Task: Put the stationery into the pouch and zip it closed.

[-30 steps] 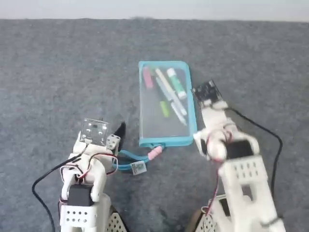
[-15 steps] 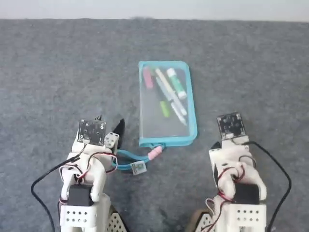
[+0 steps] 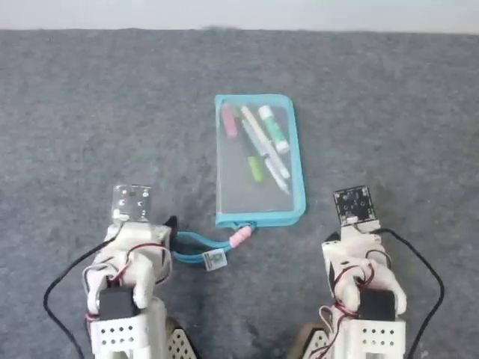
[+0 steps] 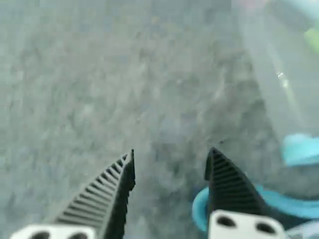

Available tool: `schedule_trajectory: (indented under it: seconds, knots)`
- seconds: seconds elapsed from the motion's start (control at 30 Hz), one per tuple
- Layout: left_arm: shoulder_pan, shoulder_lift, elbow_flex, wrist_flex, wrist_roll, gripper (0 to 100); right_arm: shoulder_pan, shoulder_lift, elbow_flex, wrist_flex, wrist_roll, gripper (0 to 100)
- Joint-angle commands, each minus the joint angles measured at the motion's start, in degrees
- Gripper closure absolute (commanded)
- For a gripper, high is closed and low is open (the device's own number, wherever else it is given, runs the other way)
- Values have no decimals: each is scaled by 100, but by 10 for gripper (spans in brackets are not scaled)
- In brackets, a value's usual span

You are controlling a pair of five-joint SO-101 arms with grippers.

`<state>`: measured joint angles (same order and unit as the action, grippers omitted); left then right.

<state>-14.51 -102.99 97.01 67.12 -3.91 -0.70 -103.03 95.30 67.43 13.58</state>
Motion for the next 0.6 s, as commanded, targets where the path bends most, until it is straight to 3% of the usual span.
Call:
schedule_trajectory:
  seconds: [0.0,0.2,0.57]
  knots:
    - [-589,-9,-40,202,9,783,66,-92,114,22,-53,957]
    - [-1231,-9,-40,202,18,783,40,-66,114,541,-53,957]
    - [-1257,-9,-40,211,35,783,31,-66,114,734,-62,957]
